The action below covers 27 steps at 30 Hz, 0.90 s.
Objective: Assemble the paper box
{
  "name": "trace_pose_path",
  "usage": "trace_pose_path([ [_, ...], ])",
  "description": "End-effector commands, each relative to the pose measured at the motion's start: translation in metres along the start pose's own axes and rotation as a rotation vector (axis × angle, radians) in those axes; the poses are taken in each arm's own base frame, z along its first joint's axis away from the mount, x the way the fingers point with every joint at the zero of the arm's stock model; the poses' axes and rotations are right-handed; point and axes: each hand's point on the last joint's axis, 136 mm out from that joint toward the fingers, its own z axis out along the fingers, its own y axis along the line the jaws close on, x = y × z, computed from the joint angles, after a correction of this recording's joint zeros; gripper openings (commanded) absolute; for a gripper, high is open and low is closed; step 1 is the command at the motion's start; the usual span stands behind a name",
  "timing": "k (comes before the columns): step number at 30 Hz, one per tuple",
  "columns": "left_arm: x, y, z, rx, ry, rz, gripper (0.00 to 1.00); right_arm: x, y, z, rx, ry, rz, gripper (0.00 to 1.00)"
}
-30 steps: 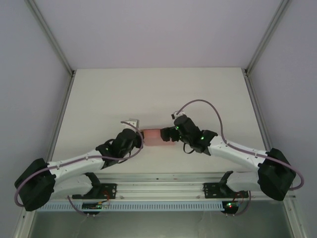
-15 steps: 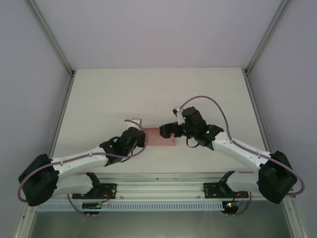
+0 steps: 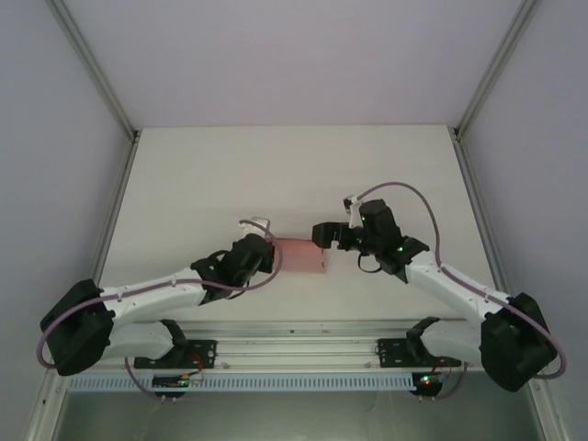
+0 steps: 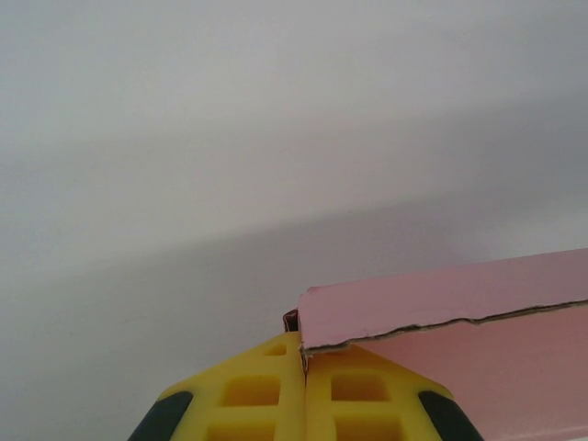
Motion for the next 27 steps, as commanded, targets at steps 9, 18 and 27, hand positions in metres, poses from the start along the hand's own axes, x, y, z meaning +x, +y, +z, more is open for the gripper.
trace_pose_path([
  [9,0.019,-0.001,-0.010,0.029,0.095,0.068,0.25,0.067,-0.049,0.019,0.165,0.123,0.129,0.85],
  [18,0.002,-0.031,-0.053,0.245,0.137,0.013,0.82,0.091,-0.063,0.028,0.231,0.144,0.095,0.85],
  [27,-0.009,0.002,-0.022,0.313,0.194,-0.466,1.00,0.100,-0.058,0.036,0.182,0.175,0.086,0.82],
])
